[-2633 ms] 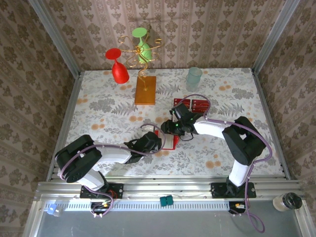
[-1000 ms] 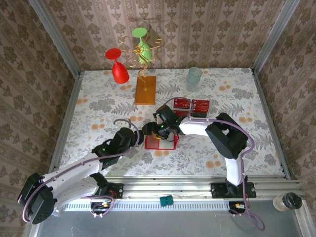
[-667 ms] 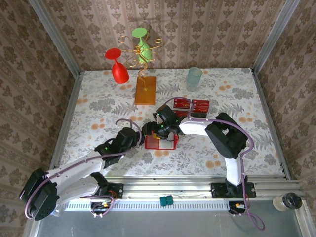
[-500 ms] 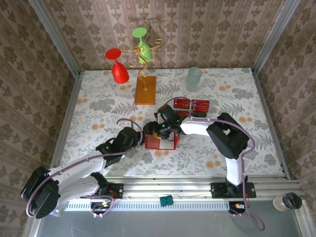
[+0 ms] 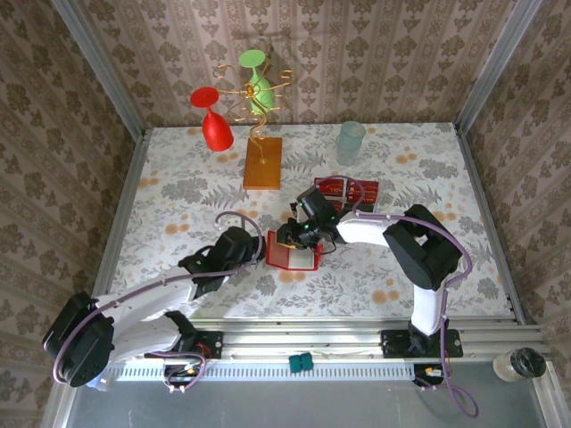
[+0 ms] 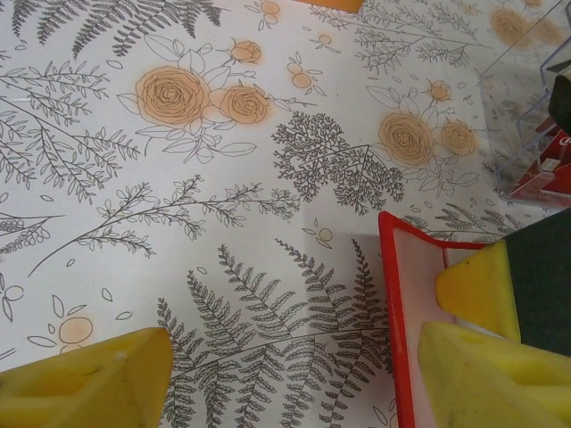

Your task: Put the credit cards into the card holder

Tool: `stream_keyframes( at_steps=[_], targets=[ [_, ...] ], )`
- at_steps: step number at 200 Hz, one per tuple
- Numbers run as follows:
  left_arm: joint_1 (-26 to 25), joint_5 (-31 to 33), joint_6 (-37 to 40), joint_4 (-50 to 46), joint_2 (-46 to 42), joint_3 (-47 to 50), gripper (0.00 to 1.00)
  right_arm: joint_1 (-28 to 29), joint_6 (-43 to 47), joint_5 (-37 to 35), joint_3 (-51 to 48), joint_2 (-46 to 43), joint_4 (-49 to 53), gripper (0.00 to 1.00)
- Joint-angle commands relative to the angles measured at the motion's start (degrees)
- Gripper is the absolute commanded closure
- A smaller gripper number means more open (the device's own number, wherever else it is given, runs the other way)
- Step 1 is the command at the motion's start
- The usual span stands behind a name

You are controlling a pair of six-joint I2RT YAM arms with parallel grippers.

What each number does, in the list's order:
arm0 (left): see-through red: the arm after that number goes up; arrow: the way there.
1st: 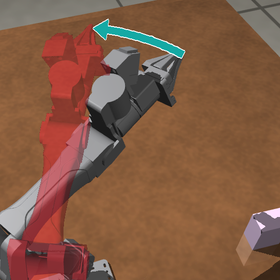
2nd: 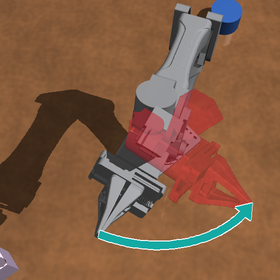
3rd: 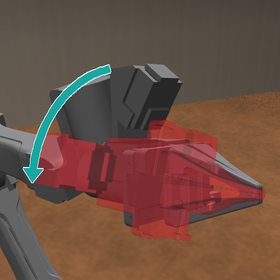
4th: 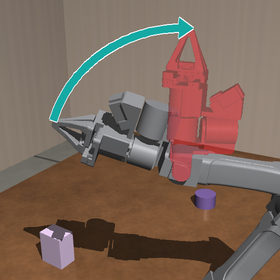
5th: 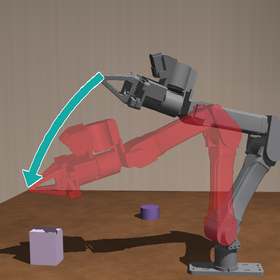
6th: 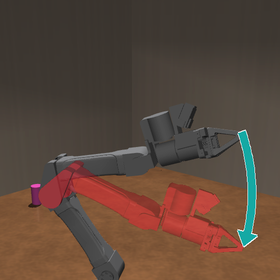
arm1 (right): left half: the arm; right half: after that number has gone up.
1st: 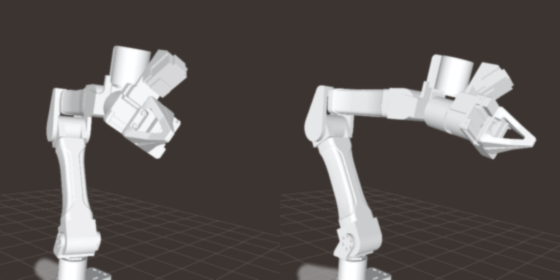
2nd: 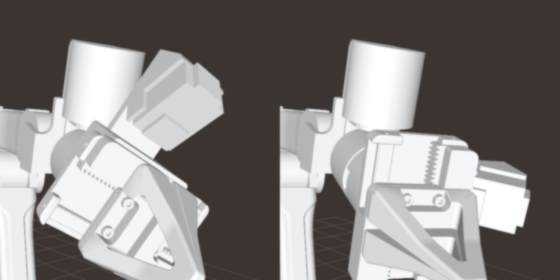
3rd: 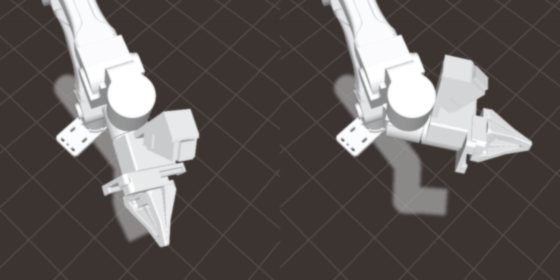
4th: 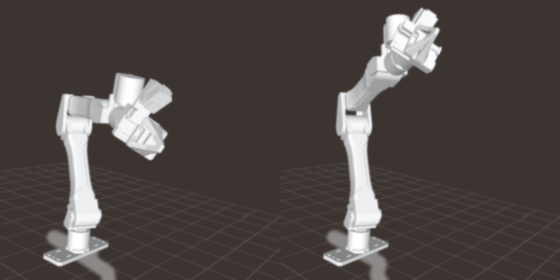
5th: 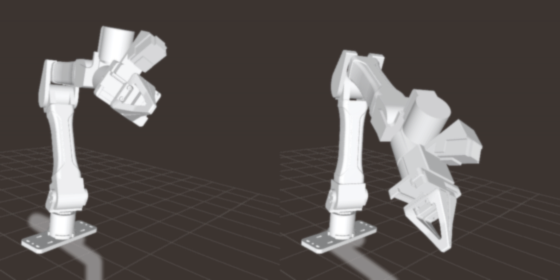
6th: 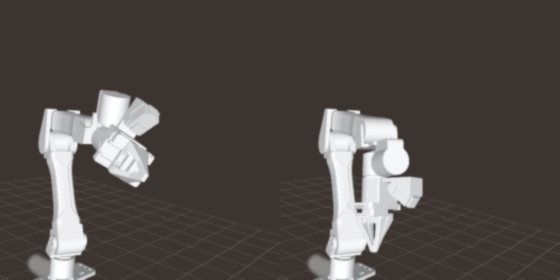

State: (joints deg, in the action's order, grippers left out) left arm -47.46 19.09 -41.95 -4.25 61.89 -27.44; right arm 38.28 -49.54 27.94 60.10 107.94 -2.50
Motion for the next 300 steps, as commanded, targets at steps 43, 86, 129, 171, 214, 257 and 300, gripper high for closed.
stream_keyframes(
  at_steps=[43,86,129,171,214,257,300],
  targets=[
    [0.4,-1.3,1.9,0.8,3.4,-2.0,0.22,0.4,0.2,1.7,0.8,2.1,0.1,0.80],
    [0.4,-2.3,2.4,2.3,6.9,-2.3,0.20,0.6,0.1,1.5,1.5,4.2,0.3,0.80],
    [0.4,-3.1,2.5,3.6,10.4,-2.0,0.20,0.7,0.0,1.4,1.5,4.6,0.3,0.82],
    [0.4,-3.7,2.4,5.5,12.8,-0.8,0.20,0.7,-0.2,1.3,1.1,4.5,0.1,0.82],
    [0.4,-4.5,2.4,6.9,14.5,0.3,0.20,0.6,-0.6,1.2,1.0,4.3,-0.1,0.82],
    [0.4,-4.3,2.2,5.8,16.2,0.5,0.21,0.6,-1.2,1.3,1.4,3.3,0.1,0.81],
    [0.0,-4.0,1.7,4.2,18.7,-0.3,0.22,-1.7,-0.7,0.8,1.9,-1.6,2.1,0.79]
  ],
)
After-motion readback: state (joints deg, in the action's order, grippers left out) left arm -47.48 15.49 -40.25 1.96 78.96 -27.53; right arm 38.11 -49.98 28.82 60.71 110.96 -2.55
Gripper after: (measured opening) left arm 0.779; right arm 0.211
